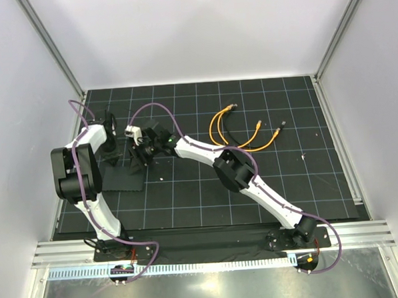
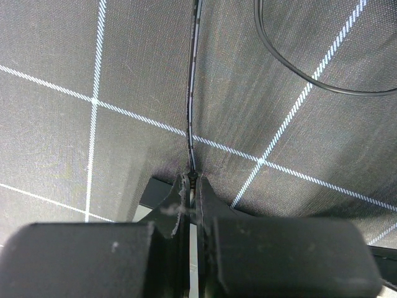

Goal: Pull the plug from the switch port

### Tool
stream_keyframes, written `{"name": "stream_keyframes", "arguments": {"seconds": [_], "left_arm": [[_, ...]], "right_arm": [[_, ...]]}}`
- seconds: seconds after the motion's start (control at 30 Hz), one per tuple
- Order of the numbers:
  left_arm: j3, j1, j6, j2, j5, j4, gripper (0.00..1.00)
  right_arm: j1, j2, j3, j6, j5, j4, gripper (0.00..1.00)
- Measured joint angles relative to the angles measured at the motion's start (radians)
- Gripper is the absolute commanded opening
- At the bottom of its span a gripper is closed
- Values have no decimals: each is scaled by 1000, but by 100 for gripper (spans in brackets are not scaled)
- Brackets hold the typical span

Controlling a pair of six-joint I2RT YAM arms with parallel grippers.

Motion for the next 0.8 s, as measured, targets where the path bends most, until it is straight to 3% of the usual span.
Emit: {"name": "stream_keyframes", "arguments": {"seconds": [0.27,0.43,0.63,0.8], "left_arm": [[2,-2,0,4,-2,-16,0],[2,-2,0,4,-9,-23,0],[2,-2,-1,4,-12,-18,0],[2,-2,-7,4,-20,-12,0]], "right_arm": [[2,42,43,24,-87,20,56],[10,73,79,53,-95,57,60],[21,64,73,101,31,77,64],[13,-40,-83,172,147,108,70]]}}
